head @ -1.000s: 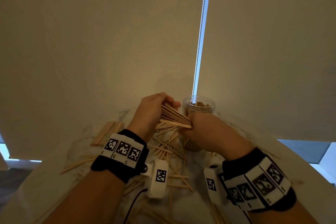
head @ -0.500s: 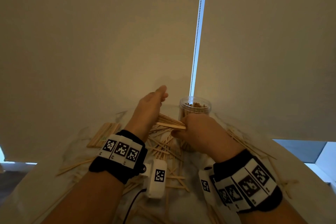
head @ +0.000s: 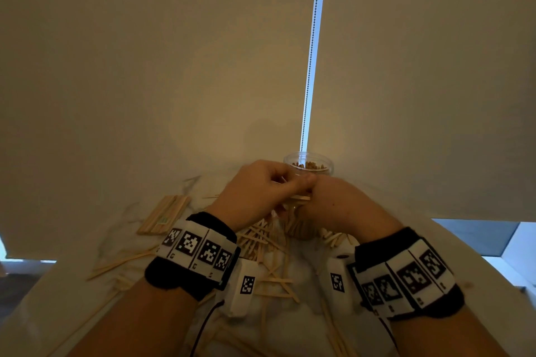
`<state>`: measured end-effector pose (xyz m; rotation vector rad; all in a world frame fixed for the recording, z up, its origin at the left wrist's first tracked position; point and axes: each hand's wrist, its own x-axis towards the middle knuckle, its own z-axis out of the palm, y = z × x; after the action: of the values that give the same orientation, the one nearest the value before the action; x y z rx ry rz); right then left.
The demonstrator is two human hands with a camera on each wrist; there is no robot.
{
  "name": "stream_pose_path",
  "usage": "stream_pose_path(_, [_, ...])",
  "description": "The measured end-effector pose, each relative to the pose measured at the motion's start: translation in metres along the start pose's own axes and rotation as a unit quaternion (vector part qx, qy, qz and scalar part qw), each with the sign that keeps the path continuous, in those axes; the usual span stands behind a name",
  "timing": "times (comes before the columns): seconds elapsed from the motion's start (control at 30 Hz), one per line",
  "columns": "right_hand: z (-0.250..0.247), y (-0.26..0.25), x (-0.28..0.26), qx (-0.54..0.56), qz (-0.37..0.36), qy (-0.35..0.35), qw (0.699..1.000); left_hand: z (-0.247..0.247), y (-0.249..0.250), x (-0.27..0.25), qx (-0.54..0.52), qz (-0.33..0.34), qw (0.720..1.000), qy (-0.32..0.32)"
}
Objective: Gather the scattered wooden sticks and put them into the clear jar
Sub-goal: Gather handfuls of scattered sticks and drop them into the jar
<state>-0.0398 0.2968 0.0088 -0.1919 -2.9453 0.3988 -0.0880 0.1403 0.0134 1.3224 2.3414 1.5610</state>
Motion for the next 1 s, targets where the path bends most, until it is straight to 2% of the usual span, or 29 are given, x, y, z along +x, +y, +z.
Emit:
stream_pose_path(0.07, [-0.002, 0.001, -0.001, 0.024, -0.017, 0.005, 1.0, 0.003, -0.003, 0.001, 0.054, 0.026, 0.997, 0.047])
stream_pose_path(0.2, [-0.006, 0.0, -0.005, 0.041, -0.055, 0.046, 0.997, -0.002, -0.013, 0.007, 0.056, -0.004, 0.992, 0.11])
stream_pose_path(0.37, [-0.014, -0.007, -0.01, 0.087, -0.09, 0.146, 0.981, -0.014, -0.024, 0.009, -0.098, -0.084, 0.979, 0.155])
stream_pose_path(0.47, [-0.013, -0.01, -0.01, 0.04, -0.087, 0.227, 0.969, -0.013, -0.024, 0.01, -0.172, -0.097, 0.968, 0.153])
stream_pose_path(0.57, [-0.012, -0.008, -0.008, -0.015, -0.057, 0.274, 0.96, -0.005, -0.02, 0.01, -0.217, -0.094, 0.964, 0.119])
stream_pose_path(0.7, [-0.02, 0.008, -0.01, 0.008, -0.032, 0.256, 0.966, 0.007, -0.015, 0.011, -0.226, -0.108, 0.964, 0.092])
stream_pose_path(0.8, [-0.032, 0.023, -0.016, 0.043, 0.015, 0.263, 0.964, 0.008, -0.019, 0.014, -0.245, -0.127, 0.95, 0.143])
stream_pose_path(0.93, [-0.047, 0.053, -0.021, 0.062, 0.127, 0.331, 0.933, 0.005, -0.033, 0.017, -0.244, -0.149, 0.938, 0.197])
stream_pose_path(1.0, [-0.049, 0.063, -0.022, 0.065, 0.155, 0.352, 0.921, 0.01, -0.04, 0.017, -0.233, -0.159, 0.938, 0.203])
